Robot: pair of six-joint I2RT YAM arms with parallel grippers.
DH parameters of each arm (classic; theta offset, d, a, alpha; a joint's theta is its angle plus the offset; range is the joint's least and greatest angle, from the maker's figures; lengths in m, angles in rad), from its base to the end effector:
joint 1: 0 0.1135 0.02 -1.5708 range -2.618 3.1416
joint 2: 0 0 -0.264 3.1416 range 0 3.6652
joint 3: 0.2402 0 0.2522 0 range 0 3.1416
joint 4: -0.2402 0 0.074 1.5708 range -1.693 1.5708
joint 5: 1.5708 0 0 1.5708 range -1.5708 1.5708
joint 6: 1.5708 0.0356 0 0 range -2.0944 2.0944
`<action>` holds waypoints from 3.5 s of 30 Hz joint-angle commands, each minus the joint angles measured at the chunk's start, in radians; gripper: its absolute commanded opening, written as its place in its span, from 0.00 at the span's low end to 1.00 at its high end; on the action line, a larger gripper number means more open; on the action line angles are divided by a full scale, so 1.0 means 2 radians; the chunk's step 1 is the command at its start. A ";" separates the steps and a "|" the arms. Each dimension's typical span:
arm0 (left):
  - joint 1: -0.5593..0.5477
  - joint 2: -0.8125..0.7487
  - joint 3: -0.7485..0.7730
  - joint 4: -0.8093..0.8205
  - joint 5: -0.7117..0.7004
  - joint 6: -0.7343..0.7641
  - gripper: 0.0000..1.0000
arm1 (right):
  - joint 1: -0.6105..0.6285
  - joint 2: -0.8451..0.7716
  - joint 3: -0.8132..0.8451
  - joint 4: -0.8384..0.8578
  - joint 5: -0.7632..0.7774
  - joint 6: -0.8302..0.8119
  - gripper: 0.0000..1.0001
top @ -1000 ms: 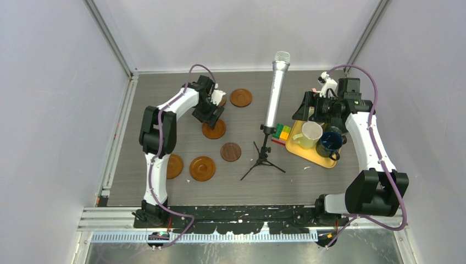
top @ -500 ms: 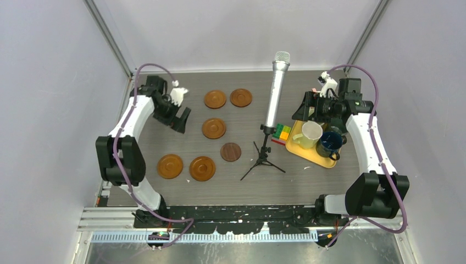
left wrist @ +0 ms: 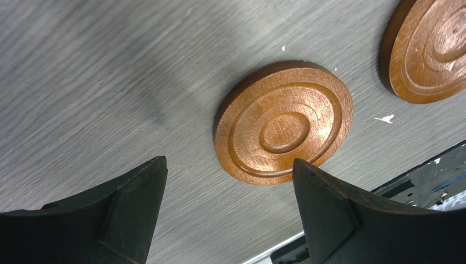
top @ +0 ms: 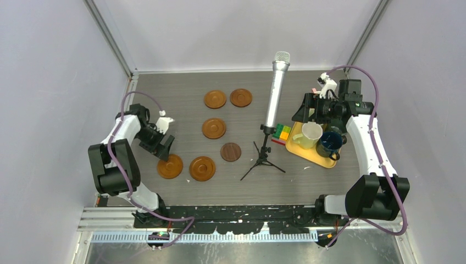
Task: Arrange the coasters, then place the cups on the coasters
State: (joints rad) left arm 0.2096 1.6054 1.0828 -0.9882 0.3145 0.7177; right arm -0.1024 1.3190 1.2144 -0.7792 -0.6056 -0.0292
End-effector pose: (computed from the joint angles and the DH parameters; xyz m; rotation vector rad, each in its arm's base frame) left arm 0.2740 0.0470 0.1994 0.7484 2.8269 -0.3755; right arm 0.2703 -0.0074 0.3234 -0.1757 2.3481 0.6745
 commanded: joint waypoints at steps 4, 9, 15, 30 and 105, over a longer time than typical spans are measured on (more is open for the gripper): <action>-0.002 -0.017 -0.043 0.045 0.005 0.026 0.79 | -0.002 -0.012 0.003 0.008 -0.009 -0.005 0.86; -0.005 -0.012 -0.064 0.068 0.002 0.015 0.70 | -0.002 -0.011 0.003 0.008 -0.008 -0.005 0.86; -0.035 -0.022 -0.107 0.126 -0.035 -0.012 0.64 | -0.003 -0.006 0.005 0.008 -0.008 -0.004 0.86; -0.078 0.088 0.018 0.180 -0.062 -0.140 0.38 | -0.002 0.000 0.006 0.013 -0.003 -0.002 0.86; -0.335 0.021 -0.004 0.105 -0.082 -0.138 0.81 | -0.002 -0.016 0.001 0.014 -0.003 -0.002 0.86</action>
State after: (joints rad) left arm -0.4648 1.6474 1.1290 -0.7998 0.2028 0.4114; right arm -0.1024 1.3262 1.2133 -0.7784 -0.6048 -0.0277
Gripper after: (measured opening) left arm 0.796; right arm 0.865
